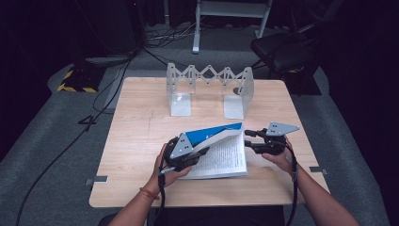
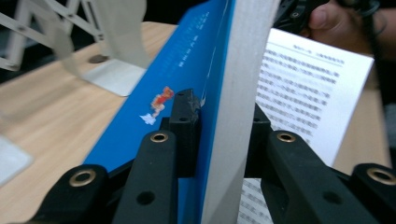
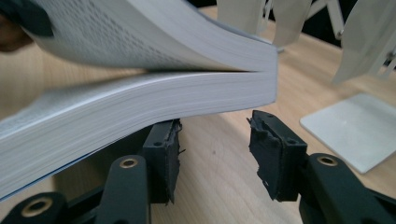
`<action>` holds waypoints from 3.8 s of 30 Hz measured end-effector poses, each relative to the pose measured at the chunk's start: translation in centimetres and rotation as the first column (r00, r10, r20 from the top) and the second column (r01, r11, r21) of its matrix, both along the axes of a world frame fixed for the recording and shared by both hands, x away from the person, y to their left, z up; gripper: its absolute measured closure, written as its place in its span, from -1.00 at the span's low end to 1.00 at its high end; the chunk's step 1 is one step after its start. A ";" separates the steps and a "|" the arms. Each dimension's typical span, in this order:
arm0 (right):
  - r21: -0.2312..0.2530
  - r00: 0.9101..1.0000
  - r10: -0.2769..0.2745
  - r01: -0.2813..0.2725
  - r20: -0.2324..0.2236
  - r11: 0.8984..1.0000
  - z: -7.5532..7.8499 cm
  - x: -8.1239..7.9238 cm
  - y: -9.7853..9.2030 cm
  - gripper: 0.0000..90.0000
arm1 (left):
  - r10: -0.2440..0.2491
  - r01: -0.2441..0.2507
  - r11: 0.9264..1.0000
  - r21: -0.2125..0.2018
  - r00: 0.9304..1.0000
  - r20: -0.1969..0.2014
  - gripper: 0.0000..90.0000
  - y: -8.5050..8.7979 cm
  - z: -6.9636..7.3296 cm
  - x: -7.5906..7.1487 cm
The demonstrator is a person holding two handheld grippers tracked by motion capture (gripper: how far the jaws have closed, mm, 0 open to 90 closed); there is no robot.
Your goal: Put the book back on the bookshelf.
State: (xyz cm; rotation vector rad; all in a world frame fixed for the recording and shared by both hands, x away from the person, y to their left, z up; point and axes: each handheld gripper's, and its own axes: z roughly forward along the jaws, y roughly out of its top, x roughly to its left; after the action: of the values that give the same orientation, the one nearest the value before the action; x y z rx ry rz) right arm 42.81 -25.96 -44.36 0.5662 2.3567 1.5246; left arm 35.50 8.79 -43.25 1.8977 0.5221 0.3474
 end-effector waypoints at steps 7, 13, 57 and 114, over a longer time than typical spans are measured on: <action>-0.007 0.999 -0.020 0.020 0.027 1.000 1.0 -0.8 0.4 0.17 | 0.000 0.000 0.994 0.106 1.000 0.001 0.56 -1.1 -0.1 -0.9; 0.010 0.998 -0.007 0.007 0.060 1.000 1.9 -1.5 1.3 0.18 | 0.031 -0.031 0.989 0.142 1.000 0.002 0.38 -0.3 -0.2 -2.1; 0.039 0.983 -0.010 0.003 0.184 0.999 7.0 -2.2 1.7 0.22 | -0.080 0.079 0.996 0.049 0.997 0.014 0.42 -2.5 -0.9 1.9; -0.024 0.985 0.043 -0.040 0.168 0.999 3.4 -5.0 10.0 -0.12 | 0.184 -0.187 0.971 0.146 0.982 0.036 -0.09 -1.9 -1.8 -2.3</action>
State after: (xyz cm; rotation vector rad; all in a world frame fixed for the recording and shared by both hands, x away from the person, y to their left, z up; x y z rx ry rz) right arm 37.81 -15.99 -40.95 0.3693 2.2656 1.5006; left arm 33.17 6.92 -45.07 1.9903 0.6772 0.5425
